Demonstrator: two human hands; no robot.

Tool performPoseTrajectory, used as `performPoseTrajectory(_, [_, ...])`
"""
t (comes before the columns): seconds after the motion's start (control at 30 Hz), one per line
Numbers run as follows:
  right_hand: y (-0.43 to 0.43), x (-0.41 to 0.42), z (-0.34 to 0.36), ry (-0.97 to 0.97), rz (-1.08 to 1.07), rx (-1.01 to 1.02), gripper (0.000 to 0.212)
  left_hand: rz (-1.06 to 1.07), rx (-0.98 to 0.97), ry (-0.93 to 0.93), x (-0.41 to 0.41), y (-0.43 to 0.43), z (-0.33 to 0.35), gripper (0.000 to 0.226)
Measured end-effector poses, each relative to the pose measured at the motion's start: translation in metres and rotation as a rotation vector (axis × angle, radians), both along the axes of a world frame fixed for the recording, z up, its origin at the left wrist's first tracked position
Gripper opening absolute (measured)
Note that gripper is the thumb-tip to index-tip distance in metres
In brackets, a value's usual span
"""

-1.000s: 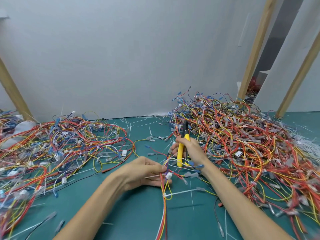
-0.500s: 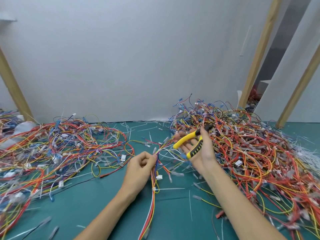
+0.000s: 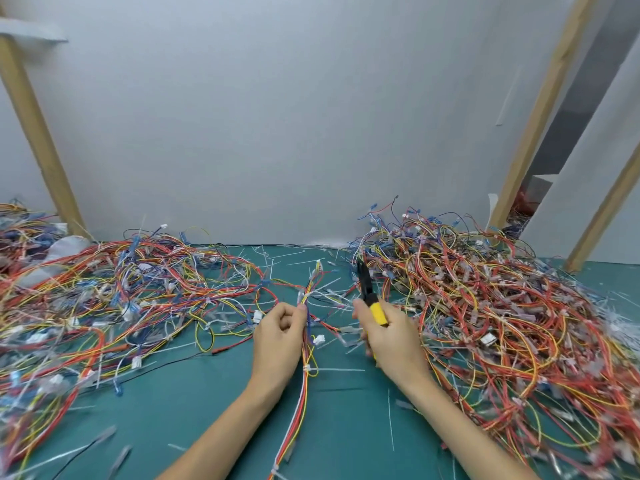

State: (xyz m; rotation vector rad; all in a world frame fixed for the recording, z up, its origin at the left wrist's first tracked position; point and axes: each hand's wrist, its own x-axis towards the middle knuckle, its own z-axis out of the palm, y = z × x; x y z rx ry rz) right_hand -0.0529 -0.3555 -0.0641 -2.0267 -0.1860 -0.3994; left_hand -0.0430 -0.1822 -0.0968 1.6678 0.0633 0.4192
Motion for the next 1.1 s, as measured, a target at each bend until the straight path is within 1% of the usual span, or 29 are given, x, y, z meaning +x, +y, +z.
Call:
performPoseTrajectory(0.07, [0.0, 0.0, -0.008, -0.122, -0.09, -0.163, 0.042, -0.011, -0.028, 0.014, 0.001, 0.002, 0.0, 0.035])
performPoseTrajectory(0.17, [-0.006, 0.0, -0.013, -0.176, -0.154, -0.359, 0.029, -0.061, -0.077, 0.042, 0.002, 0.003, 0.0, 0.036])
performPoseTrajectory(0.23, [-0.009, -0.001, -0.016, -0.148, -0.162, -0.401, 0.024, -0.09, -0.086, 0.045, 0.003, 0.004, -0.001, 0.036])
performPoseTrajectory(0.3, [-0.009, 0.0, -0.016, -0.114, -0.173, -0.41, 0.024, -0.101, -0.083, 0.044, 0.003, 0.004, -0.002, 0.037])
performPoseTrajectory(0.57, [-0.007, 0.002, -0.02, -0.065, -0.252, -0.569, 0.032, -0.089, -0.047, 0.029, 0.002, 0.003, -0.002, 0.037])
performPoseTrajectory(0.73, [-0.007, 0.001, -0.02, -0.049, -0.356, -0.794, 0.035, -0.106, -0.042, 0.031, 0.001, 0.002, -0.003, 0.039])
performPoseTrajectory(0.9, [-0.006, 0.001, -0.02, -0.05, -0.401, -0.81, 0.038, -0.081, -0.012, 0.014, -0.003, 0.001, 0.001, 0.033])
performPoseTrajectory(0.97, [-0.006, 0.001, -0.021, -0.043, -0.399, -0.81, 0.042, -0.065, 0.028, 0.007, -0.005, 0.0, 0.003, 0.031])
performPoseTrajectory(1.1, [-0.007, 0.004, -0.023, -0.009, -0.407, -0.867, 0.062, -0.032, 0.179, -0.071, -0.01, -0.002, 0.006, 0.031])
